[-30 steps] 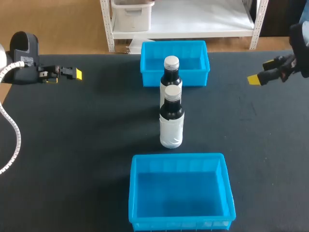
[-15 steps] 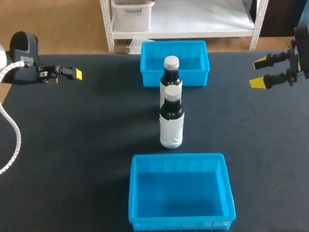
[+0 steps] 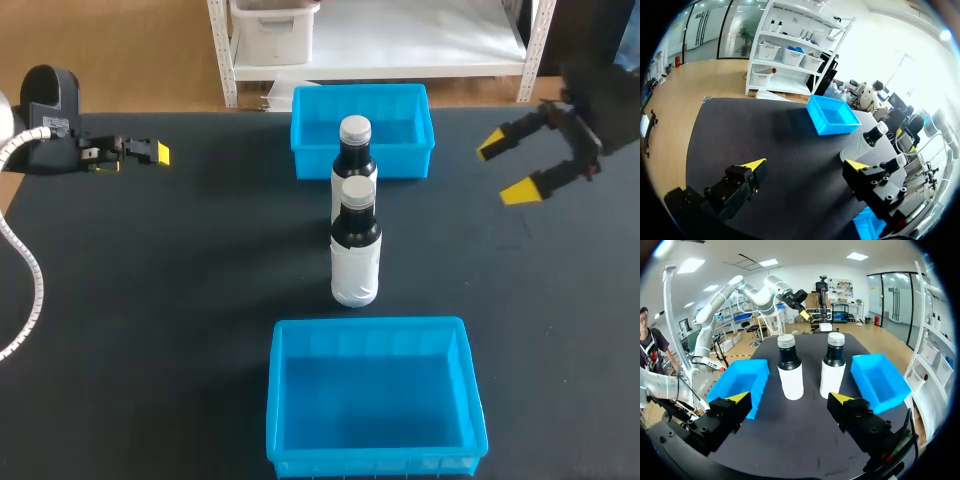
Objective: Pick up the bottle, and place it in the far bin if it is heavy, or in the near bin if it is light.
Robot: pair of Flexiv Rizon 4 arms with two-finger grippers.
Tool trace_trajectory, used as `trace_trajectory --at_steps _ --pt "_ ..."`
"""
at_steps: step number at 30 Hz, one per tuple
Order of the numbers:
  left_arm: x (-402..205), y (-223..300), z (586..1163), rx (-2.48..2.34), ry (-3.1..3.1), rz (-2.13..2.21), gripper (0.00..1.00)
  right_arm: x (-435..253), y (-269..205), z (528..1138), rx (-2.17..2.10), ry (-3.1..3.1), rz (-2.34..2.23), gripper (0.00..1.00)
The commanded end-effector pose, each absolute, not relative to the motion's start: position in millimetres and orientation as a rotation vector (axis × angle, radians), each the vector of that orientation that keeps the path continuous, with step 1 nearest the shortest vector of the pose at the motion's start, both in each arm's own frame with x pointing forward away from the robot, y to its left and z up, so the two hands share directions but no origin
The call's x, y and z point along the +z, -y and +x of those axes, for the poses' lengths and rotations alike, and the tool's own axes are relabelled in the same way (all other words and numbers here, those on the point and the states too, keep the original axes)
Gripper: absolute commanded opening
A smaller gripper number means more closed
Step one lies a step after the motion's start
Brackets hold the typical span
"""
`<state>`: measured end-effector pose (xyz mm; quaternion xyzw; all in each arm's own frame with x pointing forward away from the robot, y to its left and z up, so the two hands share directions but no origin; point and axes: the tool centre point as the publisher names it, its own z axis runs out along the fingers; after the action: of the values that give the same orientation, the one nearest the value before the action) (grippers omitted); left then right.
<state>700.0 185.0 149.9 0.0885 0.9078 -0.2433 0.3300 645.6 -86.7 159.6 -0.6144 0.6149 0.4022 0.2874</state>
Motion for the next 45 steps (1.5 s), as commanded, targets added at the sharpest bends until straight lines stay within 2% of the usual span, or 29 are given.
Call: trace_trajectory --at_steps 1,11,45 --pt "150 -185 700 -0.636 -2.374 0.231 1.0 155 65 634 0.972 -1.708 -1.615 1.0" --pt "150 -185 700 -0.636 -2.374 0.231 1.0 145 32 626 0.886 -1.757 -1.572 1.0" --pt "150 -185 700 -0.636 -2.374 0.231 1.0 126 -64 616 1.042 -1.696 -1.586 1.0"
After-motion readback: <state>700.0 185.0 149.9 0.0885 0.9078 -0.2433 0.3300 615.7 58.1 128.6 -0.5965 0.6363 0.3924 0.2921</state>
